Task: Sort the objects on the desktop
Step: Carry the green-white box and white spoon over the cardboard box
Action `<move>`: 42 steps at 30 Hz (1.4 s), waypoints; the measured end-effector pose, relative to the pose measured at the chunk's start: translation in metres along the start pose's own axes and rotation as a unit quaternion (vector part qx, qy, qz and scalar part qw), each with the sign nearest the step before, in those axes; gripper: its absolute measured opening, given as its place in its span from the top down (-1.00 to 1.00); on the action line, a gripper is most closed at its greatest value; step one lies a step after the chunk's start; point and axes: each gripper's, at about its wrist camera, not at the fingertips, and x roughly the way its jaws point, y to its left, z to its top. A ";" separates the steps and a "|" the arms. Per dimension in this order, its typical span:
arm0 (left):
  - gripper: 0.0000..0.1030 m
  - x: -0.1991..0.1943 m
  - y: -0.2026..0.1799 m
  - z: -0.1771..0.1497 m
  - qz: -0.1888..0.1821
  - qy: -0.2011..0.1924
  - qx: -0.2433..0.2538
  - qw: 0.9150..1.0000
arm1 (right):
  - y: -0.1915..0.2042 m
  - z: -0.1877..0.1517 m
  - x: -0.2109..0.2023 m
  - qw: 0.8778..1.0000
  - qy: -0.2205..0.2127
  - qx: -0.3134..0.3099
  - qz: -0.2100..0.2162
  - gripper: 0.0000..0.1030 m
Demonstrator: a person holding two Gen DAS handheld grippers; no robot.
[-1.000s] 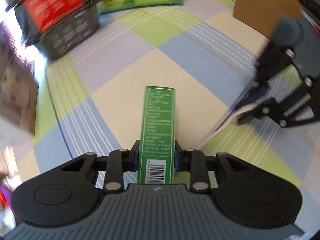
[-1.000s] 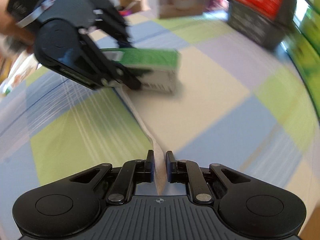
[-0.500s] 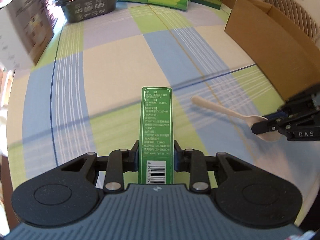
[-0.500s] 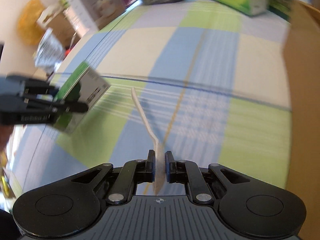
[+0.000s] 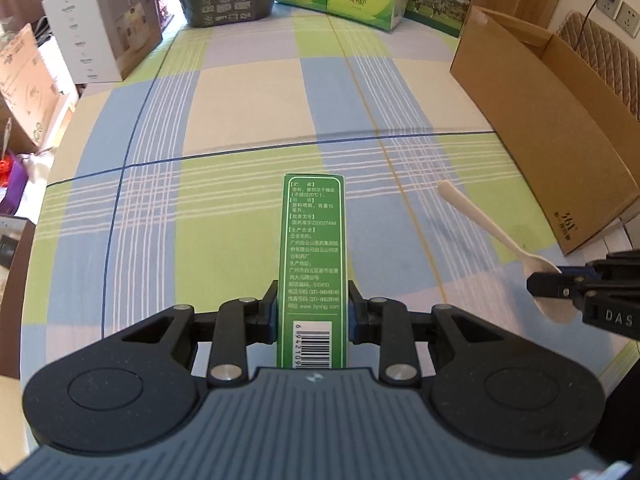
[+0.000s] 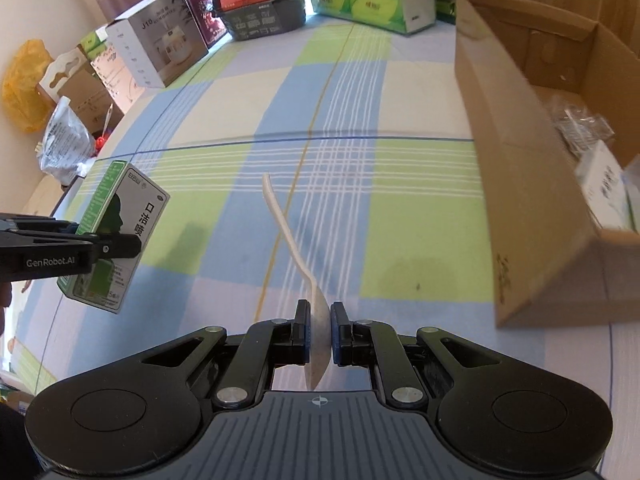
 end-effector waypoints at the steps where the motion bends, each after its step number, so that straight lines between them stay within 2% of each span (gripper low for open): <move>1: 0.51 -0.003 -0.003 -0.002 0.001 -0.001 -0.003 1.000 | 0.000 -0.003 -0.003 1.000 -0.002 0.001 0.000 0.87; 11: 0.51 -0.024 -0.021 -0.022 -0.002 -0.004 -0.036 0.999 | 0.007 -0.021 -0.031 1.000 -0.020 0.000 -0.003 0.87; 42: 0.51 -0.048 -0.054 -0.054 -0.025 -0.010 -0.045 0.999 | -0.005 -0.055 -0.065 0.999 -0.037 0.021 -0.018 0.87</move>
